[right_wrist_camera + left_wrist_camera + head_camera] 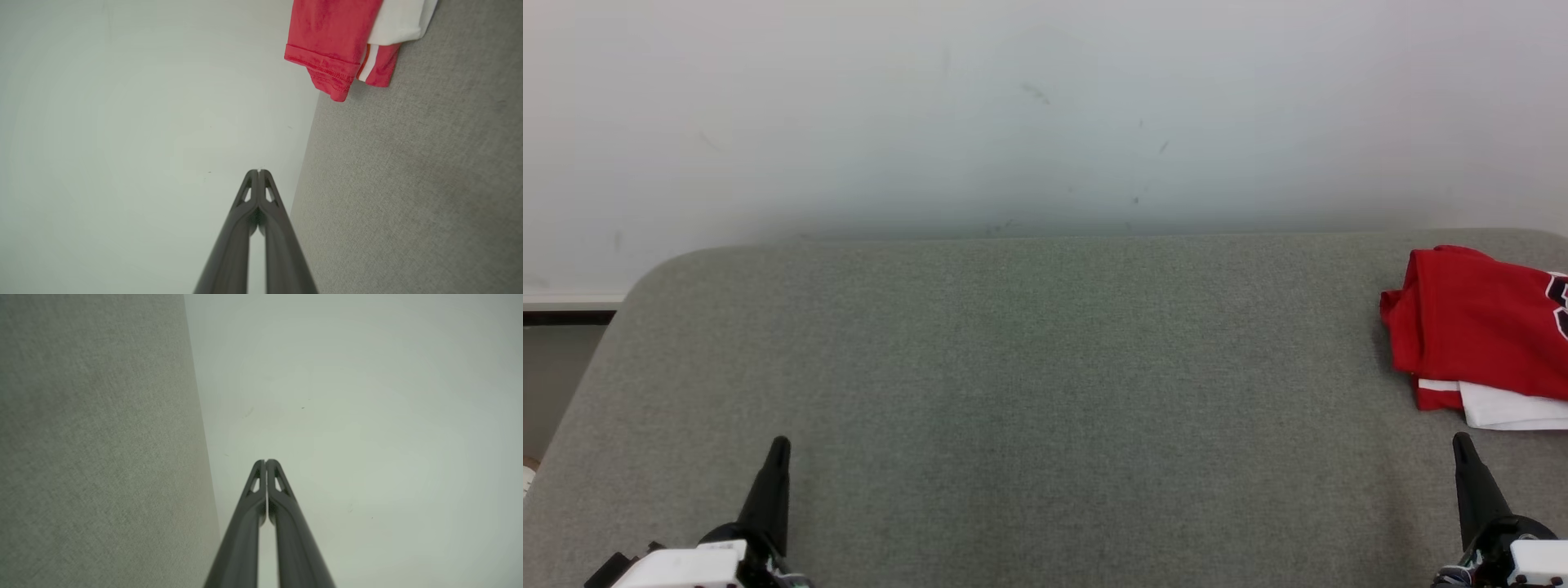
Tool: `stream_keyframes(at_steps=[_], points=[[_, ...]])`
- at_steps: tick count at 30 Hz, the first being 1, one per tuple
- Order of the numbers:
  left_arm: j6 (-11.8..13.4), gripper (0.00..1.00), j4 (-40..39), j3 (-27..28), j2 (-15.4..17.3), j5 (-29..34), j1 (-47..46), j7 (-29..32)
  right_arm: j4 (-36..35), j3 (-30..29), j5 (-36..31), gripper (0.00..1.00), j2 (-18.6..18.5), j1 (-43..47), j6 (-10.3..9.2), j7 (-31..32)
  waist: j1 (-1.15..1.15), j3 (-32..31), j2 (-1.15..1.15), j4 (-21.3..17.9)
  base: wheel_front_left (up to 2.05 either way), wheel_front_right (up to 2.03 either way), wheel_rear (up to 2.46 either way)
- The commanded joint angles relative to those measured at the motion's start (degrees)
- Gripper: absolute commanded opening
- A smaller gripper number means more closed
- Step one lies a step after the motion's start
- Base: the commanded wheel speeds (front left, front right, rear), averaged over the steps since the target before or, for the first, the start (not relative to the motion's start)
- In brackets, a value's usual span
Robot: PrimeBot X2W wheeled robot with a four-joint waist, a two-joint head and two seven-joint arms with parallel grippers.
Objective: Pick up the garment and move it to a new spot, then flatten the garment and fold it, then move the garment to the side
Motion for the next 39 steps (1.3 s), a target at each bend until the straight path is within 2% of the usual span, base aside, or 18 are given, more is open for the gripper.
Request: stream_keyframes(at_steps=[1, 39], points=[[-0.34, 0.0, 0.05, 0.13, 0.36, -0.8, -0.44, 0.23, 0.16, -0.26, -0.27, 0.0, 0.02, -0.65, -0.1, -0.03, 0.0, 0.0, 0.0, 0.0, 0.0, 0.0, 0.0], [-0.35, 0.0, 0.04, 0.12, 0.36, -0.81, -0.43, 0.22, 0.16, -0.38, -0.42, 0.0, 0.09, -0.67, -0.1, 0.14, 0.0, 0.0, 0.0, 0.0, 0.0, 0.0, 0.0]])
